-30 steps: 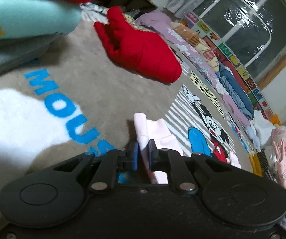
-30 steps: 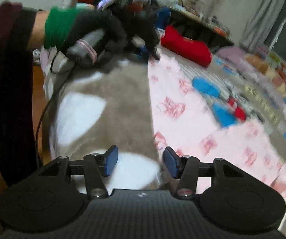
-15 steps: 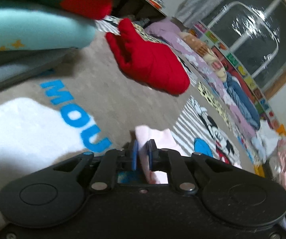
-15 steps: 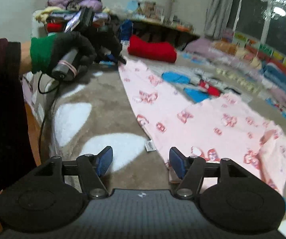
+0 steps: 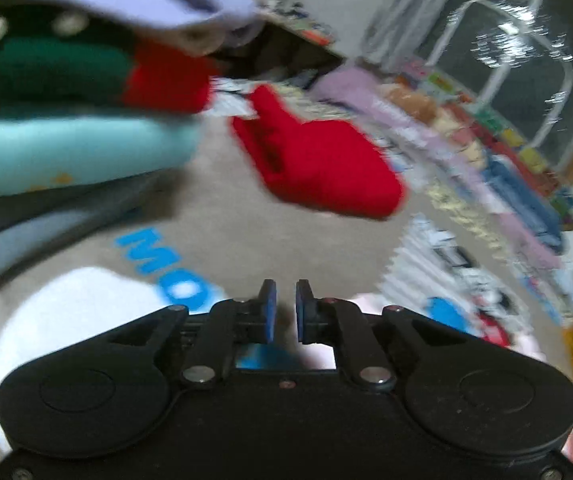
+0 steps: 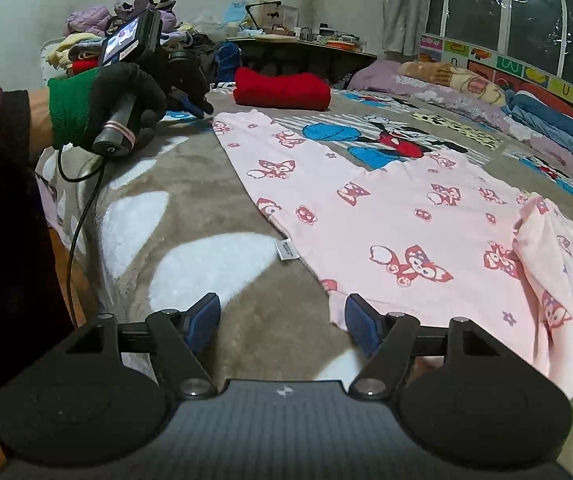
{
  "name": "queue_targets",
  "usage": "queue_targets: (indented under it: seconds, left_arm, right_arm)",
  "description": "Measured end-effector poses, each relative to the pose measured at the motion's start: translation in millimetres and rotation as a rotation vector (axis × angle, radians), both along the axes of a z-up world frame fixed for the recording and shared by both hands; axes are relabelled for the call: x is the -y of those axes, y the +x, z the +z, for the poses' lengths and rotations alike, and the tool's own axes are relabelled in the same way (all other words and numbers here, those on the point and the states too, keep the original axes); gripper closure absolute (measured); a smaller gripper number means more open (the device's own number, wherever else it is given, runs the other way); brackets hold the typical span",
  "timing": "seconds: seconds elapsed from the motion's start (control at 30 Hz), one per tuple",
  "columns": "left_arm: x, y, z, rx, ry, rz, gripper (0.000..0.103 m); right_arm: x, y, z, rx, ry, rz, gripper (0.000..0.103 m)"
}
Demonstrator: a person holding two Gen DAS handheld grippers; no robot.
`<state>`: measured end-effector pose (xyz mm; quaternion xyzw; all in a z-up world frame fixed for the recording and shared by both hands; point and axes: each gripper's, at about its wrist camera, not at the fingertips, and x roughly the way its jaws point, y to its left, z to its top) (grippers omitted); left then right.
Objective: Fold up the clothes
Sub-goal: 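Open both grippers to release the pink garment onto the bed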
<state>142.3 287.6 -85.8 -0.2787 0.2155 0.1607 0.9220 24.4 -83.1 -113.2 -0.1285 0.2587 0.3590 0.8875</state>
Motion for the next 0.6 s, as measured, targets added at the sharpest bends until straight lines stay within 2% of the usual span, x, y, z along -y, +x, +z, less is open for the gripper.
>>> queue_targets:
  seconds: [0.07,0.1,0.17,0.2,0.3,0.4,0.43,0.5,0.6]
  left_arm:
    - [17,6,2,0.009,-0.004,-0.107,0.097]
    - [26,10,2,0.005,-0.010,-0.164,0.094]
    - [42,23,-5,-0.029,-0.041,-0.259,0.071]
    - [44,29,-10,-0.039,-0.063,-0.256,0.053]
    - [30,47,-24,-0.037,-0.186,-0.214,0.052]
    - [-1,48,-28,0.037,-0.368,-0.122,0.052]
    - [-8,45,-26,0.058,-0.378,-0.076,0.052]
    - [-14,38,-19,0.070,-0.326,0.021,0.052]
    - [-10,35,-12,0.101,-0.333,0.005,0.051]
  right_arm:
    - [1,-2,-1,0.000,0.001,0.002,0.032]
    - [1,-3,-1,0.001,0.001,0.002,0.030]
    - [0,-3,-2,0.002,-0.001,0.006,0.029]
    - [-1,-4,-2,0.002,-0.002,0.008,0.029]
    - [0,-6,-1,-0.002,-0.008,0.017,0.029]
    - [2,-11,-3,-0.011,-0.019,0.025,0.029]
    - [3,-12,-4,-0.014,-0.022,0.027,0.029]
    - [6,-16,-4,-0.015,-0.024,0.032,0.029]
    - [13,-20,-2,-0.020,-0.012,0.035,0.030]
